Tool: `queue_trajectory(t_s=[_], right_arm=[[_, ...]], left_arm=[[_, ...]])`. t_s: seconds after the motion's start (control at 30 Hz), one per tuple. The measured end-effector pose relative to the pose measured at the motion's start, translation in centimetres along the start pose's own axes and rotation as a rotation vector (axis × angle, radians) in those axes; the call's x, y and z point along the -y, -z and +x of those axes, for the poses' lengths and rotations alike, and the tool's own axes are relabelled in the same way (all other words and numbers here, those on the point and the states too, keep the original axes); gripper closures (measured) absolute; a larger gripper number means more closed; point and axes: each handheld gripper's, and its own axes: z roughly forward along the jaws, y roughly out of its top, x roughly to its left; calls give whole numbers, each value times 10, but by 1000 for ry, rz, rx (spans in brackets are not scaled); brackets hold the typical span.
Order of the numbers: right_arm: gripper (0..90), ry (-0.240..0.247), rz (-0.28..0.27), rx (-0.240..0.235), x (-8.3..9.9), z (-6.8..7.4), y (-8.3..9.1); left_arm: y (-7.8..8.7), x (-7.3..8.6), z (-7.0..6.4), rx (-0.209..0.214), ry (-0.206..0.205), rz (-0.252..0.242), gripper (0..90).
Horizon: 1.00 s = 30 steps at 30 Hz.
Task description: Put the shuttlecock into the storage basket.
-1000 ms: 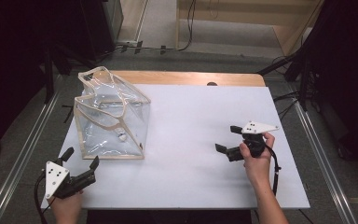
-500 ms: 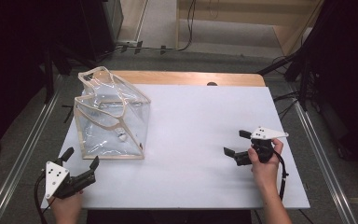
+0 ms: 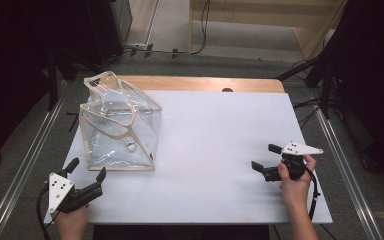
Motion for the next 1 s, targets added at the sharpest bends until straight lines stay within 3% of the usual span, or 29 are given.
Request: queue_trajectory(t_s=[0.43,1.0], right_arm=[[0,-27,-27,24,18,-11,22],[0,-47,-80,49,37,-13,54]], left_arm=[[0,0,0,2,3,-1,133],[0,0,1,6,10,-8,133]])
